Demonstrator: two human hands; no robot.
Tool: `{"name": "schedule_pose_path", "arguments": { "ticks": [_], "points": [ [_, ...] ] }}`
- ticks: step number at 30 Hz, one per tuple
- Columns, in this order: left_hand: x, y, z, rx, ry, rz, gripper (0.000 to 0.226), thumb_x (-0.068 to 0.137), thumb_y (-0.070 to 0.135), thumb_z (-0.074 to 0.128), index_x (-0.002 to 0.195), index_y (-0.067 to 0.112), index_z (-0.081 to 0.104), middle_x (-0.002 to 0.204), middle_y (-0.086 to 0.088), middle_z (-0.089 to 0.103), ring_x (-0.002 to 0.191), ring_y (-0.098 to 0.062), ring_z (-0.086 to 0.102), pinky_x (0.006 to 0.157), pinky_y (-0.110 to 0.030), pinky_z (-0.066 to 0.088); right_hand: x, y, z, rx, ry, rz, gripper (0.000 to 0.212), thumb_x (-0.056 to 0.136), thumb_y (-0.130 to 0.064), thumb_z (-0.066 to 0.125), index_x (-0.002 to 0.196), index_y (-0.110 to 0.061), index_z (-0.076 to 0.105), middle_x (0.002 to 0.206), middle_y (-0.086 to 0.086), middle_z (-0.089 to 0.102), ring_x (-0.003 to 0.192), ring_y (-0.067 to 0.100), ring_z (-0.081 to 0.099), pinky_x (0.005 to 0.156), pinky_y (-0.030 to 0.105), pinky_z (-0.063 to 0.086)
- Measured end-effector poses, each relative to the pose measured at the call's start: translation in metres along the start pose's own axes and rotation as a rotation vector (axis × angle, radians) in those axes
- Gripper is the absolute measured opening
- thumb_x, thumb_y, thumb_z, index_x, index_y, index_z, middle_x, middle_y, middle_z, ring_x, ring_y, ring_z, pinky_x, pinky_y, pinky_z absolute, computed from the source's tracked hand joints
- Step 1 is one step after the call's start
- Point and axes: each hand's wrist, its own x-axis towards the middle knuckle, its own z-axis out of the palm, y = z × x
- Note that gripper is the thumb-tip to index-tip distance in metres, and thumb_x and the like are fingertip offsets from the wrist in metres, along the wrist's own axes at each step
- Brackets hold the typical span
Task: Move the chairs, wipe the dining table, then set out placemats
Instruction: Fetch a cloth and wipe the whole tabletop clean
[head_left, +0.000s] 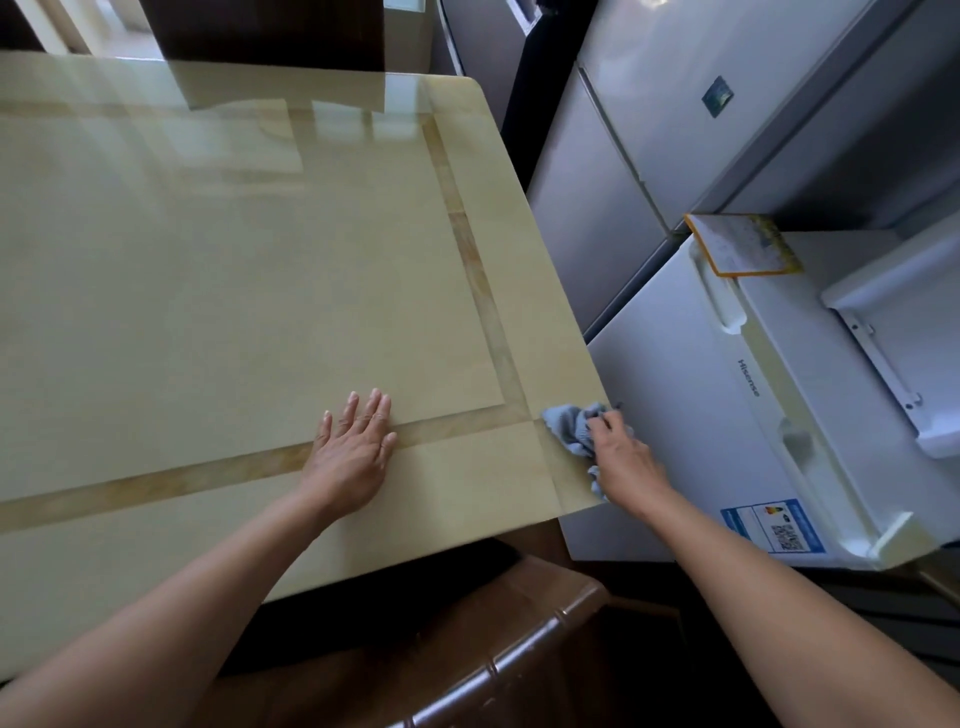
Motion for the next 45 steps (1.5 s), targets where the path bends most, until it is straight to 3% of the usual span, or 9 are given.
{"name": "schedule_pose_path", "arguments": {
  "ticks": [5, 13, 17, 19, 22, 26, 31, 35, 45],
  "points": [
    [-0.014, 0.010, 0.002, -0.010, 0.029, -0.024, 0.055, 0.103, 0.035, 0.013, 0.151, 0.019, -0.007, 0.159, 0.008, -0.014, 0.146, -0.013, -0.018, 0.118, -0.036, -0.011, 0.007, -0.014, -0.007, 0.074, -0.109, 0.146, 0.063, 0.080, -0.013, 0.069, 0.129, -0.003, 0.031, 0.138, 0.020, 0.025, 0.117, 0.041, 0.049, 0.090, 0.039, 0.044],
    [-0.031, 0.008, -0.002, -0.034, 0.069, -0.080, 0.055, 0.103, 0.034, 0.015, 0.152, 0.019, -0.005, 0.159, 0.006, -0.012, 0.146, -0.014, -0.016, 0.118, -0.037, -0.009, -0.043, -0.177, 0.013, 0.181, -0.271, -0.292, 0.057, 0.085, -0.002, 0.060, 0.133, -0.005, 0.031, 0.137, 0.023, 0.025, 0.125, 0.044, 0.041, 0.100, 0.047, 0.040],
    [-0.032, 0.003, -0.001, -0.031, 0.073, -0.093, 0.055, 0.103, 0.033, 0.016, 0.152, 0.019, -0.004, 0.160, 0.006, -0.011, 0.147, -0.014, -0.015, 0.119, -0.037, -0.007, -0.057, -0.202, 0.014, 0.325, -0.310, -0.373, 0.058, 0.090, -0.017, 0.057, 0.139, -0.005, 0.027, 0.134, 0.021, 0.037, 0.124, 0.039, 0.045, 0.097, 0.045, 0.042],
    [-0.033, 0.001, 0.002, -0.025, 0.054, -0.087, 0.055, 0.103, 0.034, 0.016, 0.152, 0.019, -0.004, 0.160, 0.007, -0.011, 0.147, -0.014, -0.015, 0.119, -0.038, -0.007, -0.053, -0.191, 0.015, 0.228, -0.288, -0.448, 0.057, 0.084, -0.008, 0.064, 0.133, -0.010, 0.034, 0.126, 0.017, 0.038, 0.112, 0.039, 0.054, 0.085, 0.044, 0.050],
    [-0.037, 0.007, 0.009, -0.005, 0.029, -0.054, 0.055, 0.103, 0.035, 0.015, 0.152, 0.019, -0.005, 0.159, 0.007, -0.013, 0.146, -0.013, -0.016, 0.119, -0.037, -0.008, -0.041, -0.156, 0.007, 0.095, -0.263, -0.465, 0.051, 0.078, -0.001, 0.065, 0.122, -0.012, 0.040, 0.125, 0.016, 0.034, 0.108, 0.041, 0.057, 0.083, 0.040, 0.046],
    [-0.036, 0.020, 0.018, 0.021, 0.000, -0.024, 0.056, 0.103, 0.036, 0.014, 0.152, 0.019, -0.005, 0.159, 0.007, -0.013, 0.146, -0.014, -0.016, 0.118, -0.037, -0.009, -0.020, -0.087, 0.003, 0.093, -0.205, -0.347, 0.041, 0.083, -0.004, 0.058, 0.120, -0.010, 0.040, 0.127, 0.017, 0.034, 0.105, 0.041, 0.057, 0.083, 0.040, 0.045],
    [-0.032, 0.038, 0.026, 0.067, -0.032, 0.004, 0.056, 0.102, 0.036, 0.014, 0.151, 0.017, -0.006, 0.159, 0.006, -0.015, 0.146, -0.016, -0.019, 0.119, -0.039, -0.009, -0.006, -0.014, 0.007, 0.121, -0.139, -0.158, 0.037, 0.080, -0.001, 0.058, 0.108, -0.015, 0.037, 0.118, 0.011, 0.034, 0.081, 0.032, 0.055, 0.068, 0.037, 0.044],
    [-0.030, 0.043, 0.033, 0.088, -0.052, -0.013, 0.056, 0.102, 0.035, 0.014, 0.151, 0.018, -0.008, 0.159, 0.006, -0.017, 0.146, -0.016, -0.019, 0.119, -0.039, -0.009, 0.002, 0.021, 0.009, 0.184, -0.126, -0.049, 0.029, 0.083, -0.006, 0.056, 0.100, -0.018, 0.035, 0.114, 0.008, 0.034, 0.095, 0.037, 0.056, 0.080, 0.042, 0.048],
    [-0.027, 0.042, 0.039, 0.092, -0.043, -0.025, 0.056, 0.102, 0.034, 0.016, 0.152, 0.019, -0.007, 0.158, 0.006, -0.018, 0.146, -0.016, -0.019, 0.119, -0.039, -0.007, 0.013, 0.054, 0.015, 0.289, -0.093, 0.025, 0.031, 0.083, -0.006, 0.057, 0.093, -0.022, 0.032, 0.107, 0.005, 0.034, 0.092, 0.034, 0.056, 0.083, 0.040, 0.049]
  ]
}}
